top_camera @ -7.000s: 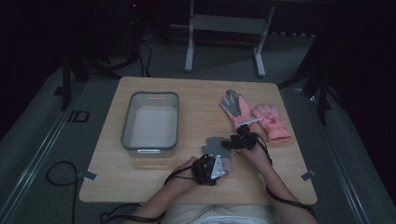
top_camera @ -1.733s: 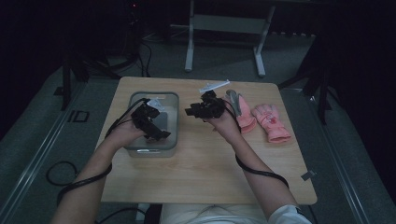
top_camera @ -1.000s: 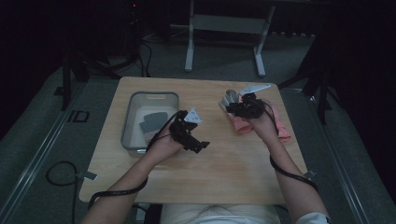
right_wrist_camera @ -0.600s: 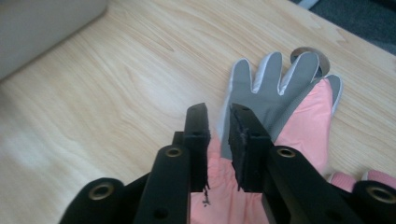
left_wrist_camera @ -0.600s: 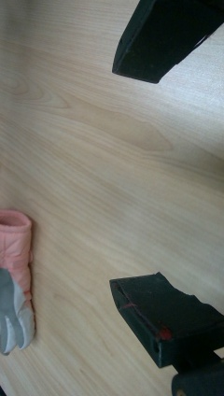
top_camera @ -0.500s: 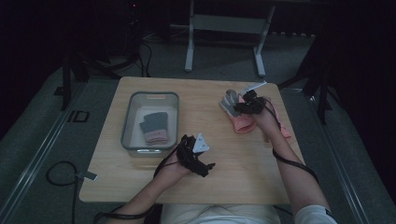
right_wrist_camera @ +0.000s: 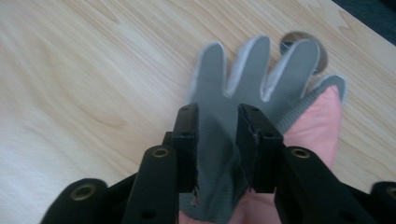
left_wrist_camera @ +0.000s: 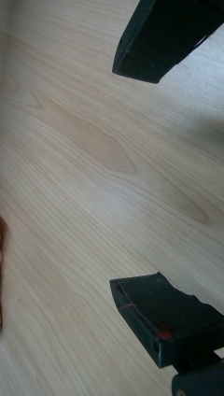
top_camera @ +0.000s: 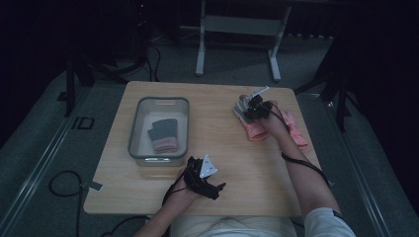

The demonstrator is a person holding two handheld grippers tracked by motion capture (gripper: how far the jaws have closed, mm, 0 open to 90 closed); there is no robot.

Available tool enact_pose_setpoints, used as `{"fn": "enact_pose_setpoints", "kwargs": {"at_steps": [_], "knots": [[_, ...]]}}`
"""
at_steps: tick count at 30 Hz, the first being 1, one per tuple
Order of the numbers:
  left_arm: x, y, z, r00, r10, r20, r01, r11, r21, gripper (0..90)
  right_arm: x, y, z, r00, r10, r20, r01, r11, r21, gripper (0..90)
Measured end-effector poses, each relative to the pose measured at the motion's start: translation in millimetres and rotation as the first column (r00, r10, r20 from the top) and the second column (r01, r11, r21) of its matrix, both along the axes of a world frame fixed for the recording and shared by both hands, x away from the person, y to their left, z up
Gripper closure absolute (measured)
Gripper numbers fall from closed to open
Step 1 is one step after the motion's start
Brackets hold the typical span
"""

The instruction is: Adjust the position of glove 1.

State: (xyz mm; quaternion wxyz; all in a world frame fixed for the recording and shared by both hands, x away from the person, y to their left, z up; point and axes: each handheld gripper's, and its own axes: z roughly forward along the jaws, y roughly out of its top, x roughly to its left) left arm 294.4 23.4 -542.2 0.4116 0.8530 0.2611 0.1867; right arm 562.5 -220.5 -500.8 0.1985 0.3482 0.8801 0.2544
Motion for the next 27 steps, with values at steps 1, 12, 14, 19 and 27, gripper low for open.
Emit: {"fn": "enact_pose_setpoints", "kwargs": {"at_steps": [1, 12, 14, 19, 27], "knots": [[-0.9, -0.7, -1.4, 1.0, 0.006, 0.006, -0.006, 1.0, 0.001, 0.8, 0.6, 0.6, -3.1, 0.9999, -0.007, 0.01, 0.008, 1.0, -0.023, 66.9], [-8.0, -2.3, -9.0, 0.9999, 0.015, -0.002, -0.015, 0.9999, -0.005, 0.8, 2.5, 3.4, -26.9, 0.9984, -0.049, -0.028, 0.047, 0.998, -0.051, 82.3], [-8.4, -1.5, -10.1, 0.9998, 0.021, -0.004, -0.021, 0.9997, -0.008, 0.8, 1.2, 2.8, -26.3, 0.9972, -0.068, -0.031, 0.067, 0.997, -0.041, 86.4], [-9.0, 0.6, -11.2, 0.9994, 0.034, 0.0, -0.034, 0.9994, -0.01, 0.8, -4.4, -5.0, -13.5, 0.9893, -0.141, -0.037, 0.144, 0.987, 0.073, 88.5], [-11.7, 1.8, -9.1, 0.9993, 0.034, 0.015, -0.033, 0.9993, -0.016, 0.8, -45.6, -9.8, 35.7, 0.9856, -0.168, -0.015, 0.167, 0.954, 0.248, 88.8]]}}
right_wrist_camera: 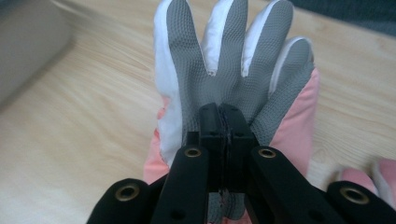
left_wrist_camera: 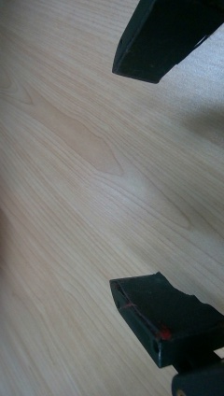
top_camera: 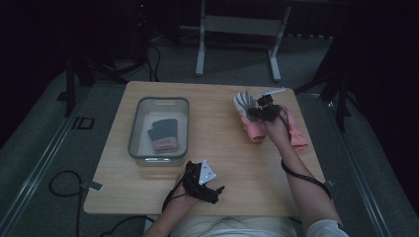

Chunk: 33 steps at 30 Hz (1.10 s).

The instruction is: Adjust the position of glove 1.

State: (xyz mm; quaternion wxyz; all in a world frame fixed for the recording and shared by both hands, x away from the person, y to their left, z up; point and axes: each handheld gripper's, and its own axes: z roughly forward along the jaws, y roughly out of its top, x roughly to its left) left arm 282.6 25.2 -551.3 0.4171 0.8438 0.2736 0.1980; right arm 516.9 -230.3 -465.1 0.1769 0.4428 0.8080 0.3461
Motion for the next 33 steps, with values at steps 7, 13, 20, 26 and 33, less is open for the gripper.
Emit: {"fn": "enact_pose_setpoints", "kwargs": {"at_steps": [7, 13, 20, 26, 33], "knots": [[-1.6, 2.1, -2.8, 0.9999, 0.0, 0.017, 0.0, 1.0, 0.003, 0.8, -62.6, 7.0, 35.8, 0.9973, -0.043, 0.06, 0.038, 0.995, 0.09, 88.7], [-2.7, 1.0, -3.9, 0.9996, -0.019, 0.02, 0.019, 0.9998, 0.005, 0.8, -110.9, 17.6, 36.2, 0.9946, -0.097, 0.038, 0.091, 0.985, 0.145, 88.6], [-3.9, -0.6, -5.5, 0.9987, -0.047, 0.022, 0.047, 0.9989, -0.003, 0.9, -138.5, 16.0, 21.2, 0.9859, -0.167, 0.002, 0.164, 0.97, 0.178, 88.7], [-3.0, 0.4, -7.2, 0.9987, -0.046, 0.02, 0.046, 0.9989, -0.006, 0.8, -138.2, 20.3, -9.4, 0.9782, -0.202, -0.049, 0.207, 0.964, 0.166, 88.6], [-2.6, 0.8, -8.3, 0.9989, -0.044, 0.015, 0.045, 0.9989, -0.011, 0.8, -127.0, 39.5, -42.7, 0.9748, -0.189, -0.118, 0.207, 0.966, 0.157, 88.5]]}}
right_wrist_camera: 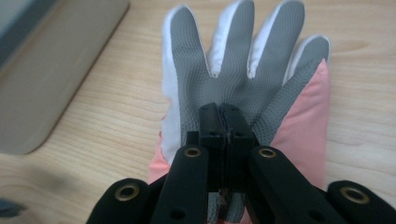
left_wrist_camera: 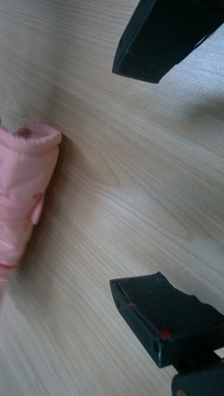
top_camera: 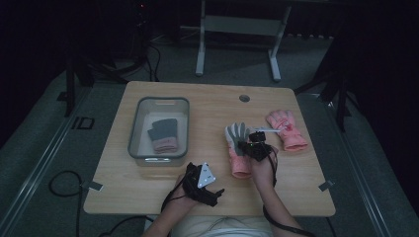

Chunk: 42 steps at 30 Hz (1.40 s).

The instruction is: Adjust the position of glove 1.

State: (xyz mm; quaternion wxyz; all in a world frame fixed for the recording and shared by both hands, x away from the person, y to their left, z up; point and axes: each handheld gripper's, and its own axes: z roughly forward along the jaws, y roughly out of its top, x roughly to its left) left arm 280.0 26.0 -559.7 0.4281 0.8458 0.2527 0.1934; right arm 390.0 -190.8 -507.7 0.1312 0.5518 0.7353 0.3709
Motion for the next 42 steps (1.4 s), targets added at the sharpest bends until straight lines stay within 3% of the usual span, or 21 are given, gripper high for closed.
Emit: {"fn": "enact_pose_setpoints", "kwargs": {"at_steps": [10, 16, 20, 25, 26, 29, 31, 34, 39, 42], "knots": [[0.0, 0.1, -0.5, 0.9999, -0.013, -0.001, 0.013, 0.9998, 0.014, 0.8, 11.0, 19.7, -24.1, 0.9959, 0.079, -0.044, -0.082, 0.994, -0.065, 88.3], [0.1, -0.2, -1.0, 0.9999, -0.013, -0.006, 0.013, 0.9999, 0.01, 0.8, 11.5, 19.8, -29.4, 0.9936, 0.11, -0.023, -0.112, 0.99, -0.082, 87.6], [0.1, -0.3, -1.2, 0.9999, -0.012, -0.007, 0.012, 0.9999, 0.01, 0.8, 10.6, 16.1, -24.0, 0.9932, 0.115, -0.018, -0.116, 0.992, -0.057, 82.3], [1.5, 0.0, -2.6, 0.9999, -0.011, -0.013, 0.011, 0.9999, 0.005, 0.8, 0.9, 8.1, -1.6, 0.9837, 0.174, 0.044, -0.173, 0.984, -0.034, 69.4], [1.9, -0.1, -2.7, 0.9998, -0.013, -0.013, 0.013, 0.9999, 0.009, 0.8, -4.0, 2.3, 11.1, 0.9742, 0.2, 0.104, -0.197, 0.98, -0.042, 65.2], [1.3, -1.5, -2.8, 0.9999, -0.014, -0.009, 0.014, 0.9999, 0.005, 0.8, -7.5, -16.2, 27.0, 0.965, 0.204, 0.165, -0.201, 0.979, -0.035, 64.6], [0.9, -1.5, -2.8, 0.9998, -0.018, -0.009, 0.018, 0.9998, 0.006, 0.8, -4.9, -30.9, 32.9, 0.964, 0.189, 0.187, -0.186, 0.982, -0.034, 64.6], [1.3, -1.1, -2.6, 0.9998, -0.017, -0.009, 0.017, 0.9998, 0.004, 0.8, 4.3, -58.7, 40.2, 0.9606, 0.168, 0.221, -0.155, 0.985, -0.076, 65.3], [1.8, -0.6, -2.6, 0.9997, -0.016, -0.017, 0.016, 0.9999, -0.001, 0.8, 25.5, -109.5, 48.1, 0.9479, 0.15, 0.281, -0.109, 0.982, -0.156, 65.3], [1.2, -0.4, -2.6, 0.9998, -0.015, -0.014, 0.015, 0.9999, 0.001, 0.8, 34.2, -130.1, 46.7, 0.9487, 0.134, 0.286, -0.079, 0.977, -0.196, 65.0]]}}
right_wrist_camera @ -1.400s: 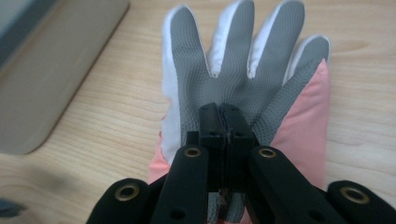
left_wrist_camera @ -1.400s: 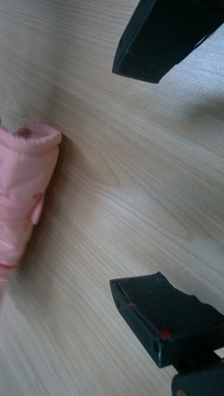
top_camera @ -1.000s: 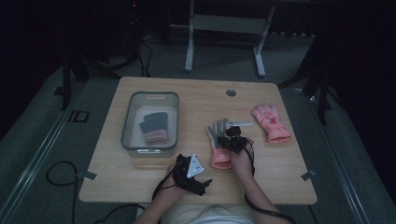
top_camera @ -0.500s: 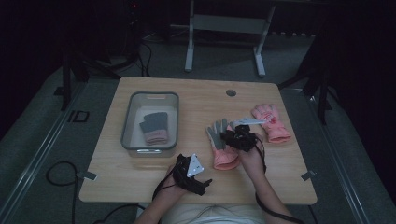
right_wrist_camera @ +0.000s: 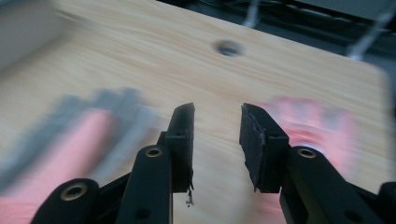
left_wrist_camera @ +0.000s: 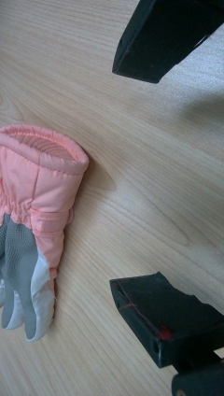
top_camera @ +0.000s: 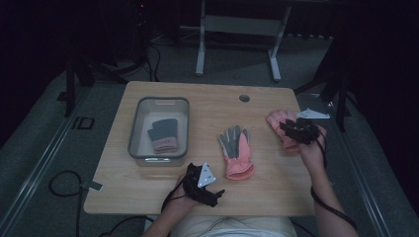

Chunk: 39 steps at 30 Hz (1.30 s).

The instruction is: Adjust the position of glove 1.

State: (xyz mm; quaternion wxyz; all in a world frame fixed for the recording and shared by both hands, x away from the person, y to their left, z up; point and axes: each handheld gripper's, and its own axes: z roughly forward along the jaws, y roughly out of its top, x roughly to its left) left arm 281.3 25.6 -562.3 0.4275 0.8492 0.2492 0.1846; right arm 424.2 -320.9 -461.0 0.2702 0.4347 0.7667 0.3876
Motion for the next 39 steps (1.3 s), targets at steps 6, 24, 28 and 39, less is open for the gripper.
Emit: {"fn": "enact_pose_setpoints", "kwargs": {"at_steps": [6, 24, 28, 39], "knots": [[0.1, -0.4, -0.5, 1.0, 0.005, 0.002, -0.005, 1.0, 0.006, 0.8, 37.2, -51.3, -11.2, 0.9972, -0.065, -0.037, 0.065, 0.998, -0.017, 65.1], [0.2, -1.7, -1.9, 1.0, 0.004, 0.002, -0.004, 0.9998, 0.018, 0.8, 80.2, -57.3, -67.9, 0.9866, -0.061, -0.152, 0.049, 0.995, -0.085, 71.3], [0.1, -1.8, -2.2, 1.0, 0.005, 0.006, -0.005, 0.9996, 0.026, 0.8, 76.0, -52.5, -69.6, 0.9885, -0.086, -0.125, 0.074, 0.993, -0.092, 82.3], [1.3, -1.2, -1.9, 0.9999, 0.01, 0.01, -0.01, 0.9995, 0.029, 0.8, 52.2, -55.8, -29.3, 0.9811, -0.142, -0.131, 0.141, 0.99, -0.021, 85.9]]}}
